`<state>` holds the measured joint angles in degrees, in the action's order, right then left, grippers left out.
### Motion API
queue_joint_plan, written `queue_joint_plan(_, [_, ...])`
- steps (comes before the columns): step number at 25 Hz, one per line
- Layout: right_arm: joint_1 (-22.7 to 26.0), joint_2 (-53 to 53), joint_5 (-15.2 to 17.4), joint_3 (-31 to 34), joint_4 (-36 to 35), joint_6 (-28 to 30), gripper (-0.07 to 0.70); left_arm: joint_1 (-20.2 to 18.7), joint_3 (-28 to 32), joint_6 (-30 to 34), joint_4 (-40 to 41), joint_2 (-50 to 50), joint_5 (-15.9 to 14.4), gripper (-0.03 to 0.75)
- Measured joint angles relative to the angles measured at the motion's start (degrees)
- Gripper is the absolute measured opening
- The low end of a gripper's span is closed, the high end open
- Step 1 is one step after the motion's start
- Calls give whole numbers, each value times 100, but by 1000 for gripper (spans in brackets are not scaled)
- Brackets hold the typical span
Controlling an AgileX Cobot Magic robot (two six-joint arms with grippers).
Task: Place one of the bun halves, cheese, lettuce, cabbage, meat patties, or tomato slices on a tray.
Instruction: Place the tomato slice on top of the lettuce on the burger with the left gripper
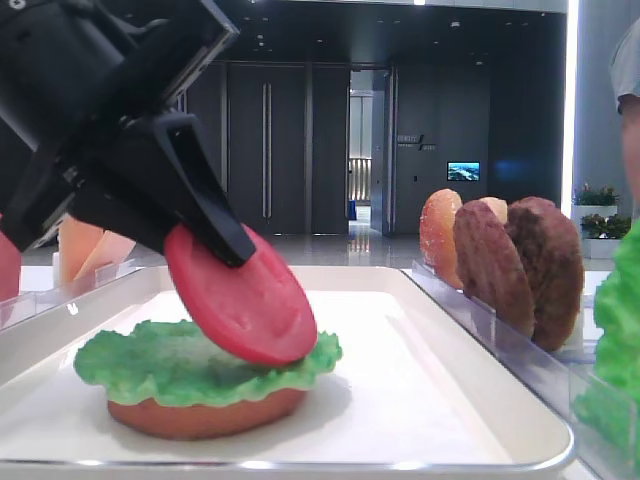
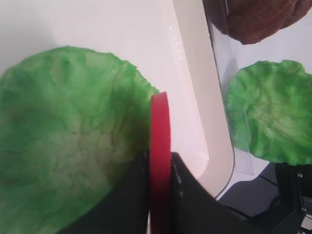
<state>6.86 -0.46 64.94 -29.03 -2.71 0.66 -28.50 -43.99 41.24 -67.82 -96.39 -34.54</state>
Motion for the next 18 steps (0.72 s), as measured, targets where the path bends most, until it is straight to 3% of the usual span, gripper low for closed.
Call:
queue_joint_plan(12, [0, 0, 0, 0, 0, 0, 580, 0, 0, -147, 300, 0, 163, 55])
queue_joint_plan(15, [0, 0, 0, 0, 0, 0, 580, 0, 0, -187, 364, 0, 259, 101])
queue_joint_plan(18, [0, 0, 0, 0, 0, 0, 580, 0, 0, -311, 526, 0, 389, 207])
